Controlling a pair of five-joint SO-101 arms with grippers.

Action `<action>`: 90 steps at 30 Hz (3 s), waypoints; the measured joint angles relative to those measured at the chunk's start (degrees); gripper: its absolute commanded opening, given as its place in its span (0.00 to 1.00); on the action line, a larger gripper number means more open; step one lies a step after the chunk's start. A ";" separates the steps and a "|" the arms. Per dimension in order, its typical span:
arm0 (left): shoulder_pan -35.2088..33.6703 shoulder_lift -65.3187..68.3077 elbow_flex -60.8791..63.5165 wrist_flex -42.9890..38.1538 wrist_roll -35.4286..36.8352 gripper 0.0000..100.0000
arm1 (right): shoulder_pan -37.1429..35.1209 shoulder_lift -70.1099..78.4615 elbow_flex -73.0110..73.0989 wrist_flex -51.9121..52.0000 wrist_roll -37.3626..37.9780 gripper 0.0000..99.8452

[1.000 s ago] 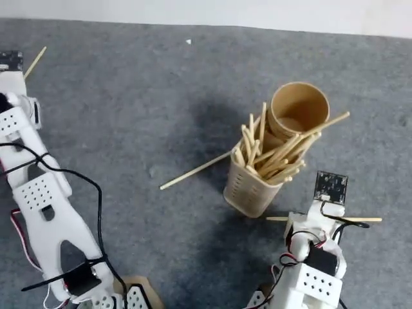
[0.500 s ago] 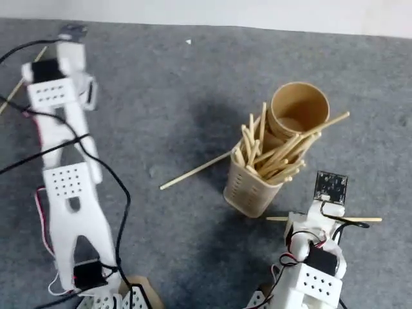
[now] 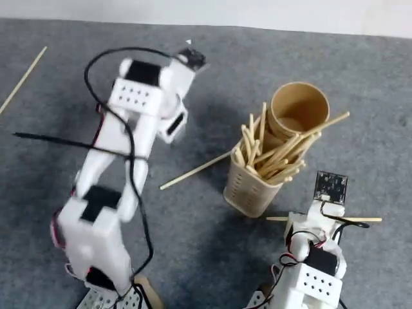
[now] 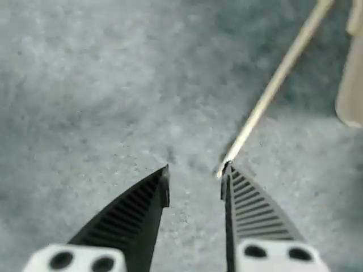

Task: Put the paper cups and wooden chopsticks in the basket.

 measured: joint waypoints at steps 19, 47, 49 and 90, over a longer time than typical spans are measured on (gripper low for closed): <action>9.23 -7.56 41.05 -29.98 -12.13 0.18 | 0.00 0.00 0.00 0.00 1.93 0.29; 3.43 -27.43 42.29 -27.43 -12.13 0.09 | 0.00 0.00 0.09 0.00 1.93 0.29; 3.25 -27.60 44.04 -27.25 -12.13 0.14 | 0.00 0.00 0.09 0.00 1.93 0.29; 3.16 -30.33 22.07 -18.20 -2.73 0.00 | -0.18 0.00 0.09 0.00 1.93 0.29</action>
